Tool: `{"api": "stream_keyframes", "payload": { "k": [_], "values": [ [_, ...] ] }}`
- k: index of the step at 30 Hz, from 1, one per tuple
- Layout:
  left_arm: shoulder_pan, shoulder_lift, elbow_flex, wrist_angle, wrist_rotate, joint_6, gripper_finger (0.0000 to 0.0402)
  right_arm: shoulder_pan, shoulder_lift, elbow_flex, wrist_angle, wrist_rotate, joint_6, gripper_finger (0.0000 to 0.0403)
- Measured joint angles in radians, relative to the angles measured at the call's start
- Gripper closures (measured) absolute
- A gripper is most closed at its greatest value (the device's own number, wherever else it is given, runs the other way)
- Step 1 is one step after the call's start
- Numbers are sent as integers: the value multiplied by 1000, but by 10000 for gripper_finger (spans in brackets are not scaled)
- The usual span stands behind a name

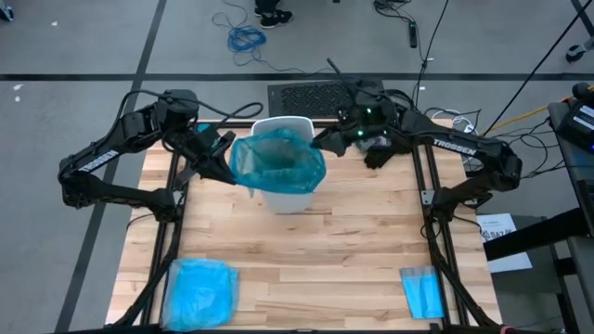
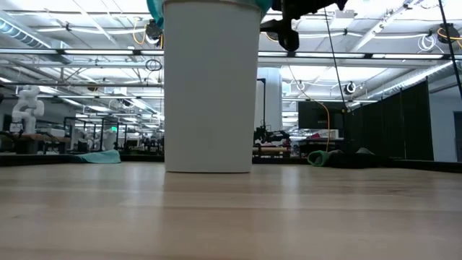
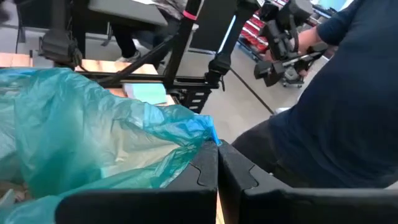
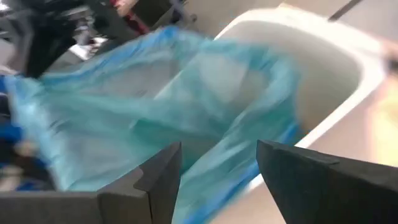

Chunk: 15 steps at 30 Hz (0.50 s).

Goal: Place trash/remove bag and relplace
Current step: Remove the blue trash bag from the trash bin

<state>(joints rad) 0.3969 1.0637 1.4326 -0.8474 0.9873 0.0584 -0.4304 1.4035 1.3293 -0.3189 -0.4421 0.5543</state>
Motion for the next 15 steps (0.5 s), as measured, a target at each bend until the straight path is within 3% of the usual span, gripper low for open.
{"api": "stream_keyframes", "payload": {
  "k": [5, 15],
  "values": [
    [0, 1, 0, 0, 2, 3, 402, -1, 62, 141, -127, 96, -182, 219],
    [0, 5, 0, 0, -7, 11, 402, -1, 250, 360, -326, 16, -292, 233]
  ]
}}
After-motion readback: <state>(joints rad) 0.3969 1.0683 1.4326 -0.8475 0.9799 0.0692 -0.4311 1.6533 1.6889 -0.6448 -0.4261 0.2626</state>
